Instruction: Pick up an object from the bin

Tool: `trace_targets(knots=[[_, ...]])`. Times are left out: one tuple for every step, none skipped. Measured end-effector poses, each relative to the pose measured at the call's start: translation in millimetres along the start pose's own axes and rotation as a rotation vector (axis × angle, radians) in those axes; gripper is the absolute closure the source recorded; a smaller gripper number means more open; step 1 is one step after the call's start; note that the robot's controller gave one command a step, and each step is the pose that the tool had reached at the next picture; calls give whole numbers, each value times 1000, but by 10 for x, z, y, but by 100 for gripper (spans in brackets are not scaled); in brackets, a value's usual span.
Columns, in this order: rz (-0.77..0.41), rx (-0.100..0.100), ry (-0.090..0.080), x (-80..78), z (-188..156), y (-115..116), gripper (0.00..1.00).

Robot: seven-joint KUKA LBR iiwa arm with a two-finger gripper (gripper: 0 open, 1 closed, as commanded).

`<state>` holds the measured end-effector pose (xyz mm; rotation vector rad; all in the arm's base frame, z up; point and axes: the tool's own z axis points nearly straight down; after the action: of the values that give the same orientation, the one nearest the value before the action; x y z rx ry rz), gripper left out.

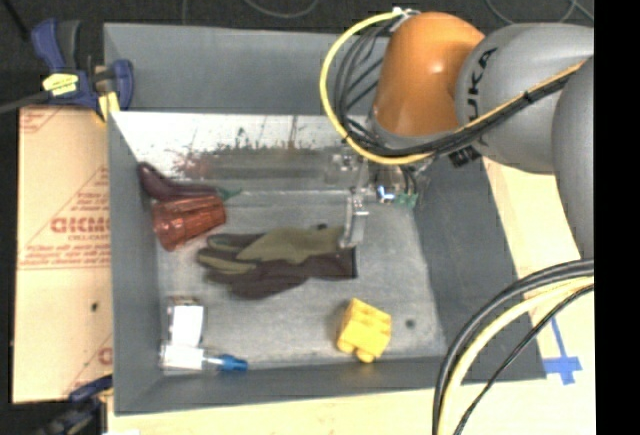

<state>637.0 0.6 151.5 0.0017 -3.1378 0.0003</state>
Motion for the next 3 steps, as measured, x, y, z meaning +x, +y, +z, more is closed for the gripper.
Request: trace_targets(knots=[[0,0,-7,-14,-49,0,0],[-32,1,-13,-2,35,-19,0],[119,0,-13,283,798,-75,100]])
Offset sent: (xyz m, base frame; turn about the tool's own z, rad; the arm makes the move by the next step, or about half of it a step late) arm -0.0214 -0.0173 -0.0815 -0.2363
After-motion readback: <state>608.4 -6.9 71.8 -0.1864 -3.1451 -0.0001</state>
